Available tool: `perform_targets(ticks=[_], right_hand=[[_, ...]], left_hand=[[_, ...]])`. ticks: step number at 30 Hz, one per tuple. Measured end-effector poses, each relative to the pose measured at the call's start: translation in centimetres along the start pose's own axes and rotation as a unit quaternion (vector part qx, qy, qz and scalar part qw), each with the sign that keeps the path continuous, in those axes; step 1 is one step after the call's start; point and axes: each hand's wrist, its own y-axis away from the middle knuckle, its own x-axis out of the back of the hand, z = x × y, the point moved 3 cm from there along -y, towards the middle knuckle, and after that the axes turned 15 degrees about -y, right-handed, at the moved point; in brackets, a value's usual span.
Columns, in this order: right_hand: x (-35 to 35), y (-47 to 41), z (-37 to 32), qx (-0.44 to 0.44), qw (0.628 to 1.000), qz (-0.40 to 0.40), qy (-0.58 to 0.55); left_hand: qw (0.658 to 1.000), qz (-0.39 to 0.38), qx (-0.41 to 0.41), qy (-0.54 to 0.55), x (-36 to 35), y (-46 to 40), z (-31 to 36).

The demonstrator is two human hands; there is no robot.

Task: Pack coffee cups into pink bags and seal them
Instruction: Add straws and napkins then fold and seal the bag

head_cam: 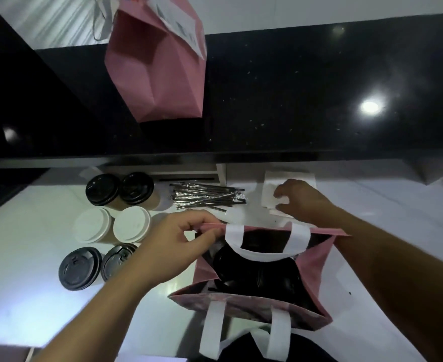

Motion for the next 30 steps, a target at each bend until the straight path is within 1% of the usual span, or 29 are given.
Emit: perform_targets(ticks=[5,7,10,15,19,21,23,26,30], right_hand=[[-1.5,-1.9,0.9,0.044,0.998,0.005,0.044],[-1.4,-2.1,1.0,0.072,0.997,0.024,0.024],[-1.2,-2.5,1.1,0.087,0.995,0.037,-0.026],[-1.4,-2.8,1.9,0.013,0.997,0.029,-0.066],[-1.1,-3.0,2.7,-0.037,0.993,0.045,-0.106],[-0.9,-2.8,2.5,-0.042,0.988,0.073,-0.133],[-0.3,-2.1,2.2,-0.023,0.978,0.132,-0.161],[1.6,-0.1,1.6,0.007,0.961,0.219,-0.169],[4.0,4.4,0.4,0.027,0.953,0.263,-0.148]], left_hand=[[1.000,-0.009,0.008,0.025,0.1,-0.5,-0.1],[1.000,-0.005,0.012,0.026,0.2,-0.5,-0.2],[0.999,-0.009,0.020,0.028,0.0,-0.8,-0.4],[0.999,-0.008,0.023,0.030,-0.1,-1.0,-0.5],[0.998,-0.015,0.029,0.048,0.0,-1.1,-0.5],[0.998,-0.014,0.030,0.054,0.1,-1.0,-0.5],[0.998,-0.007,0.028,0.050,0.2,-0.9,-0.4],[0.998,0.013,0.031,0.059,0.3,-1.0,-0.4],[0.997,0.040,0.027,0.064,0.1,-1.1,-0.2]])
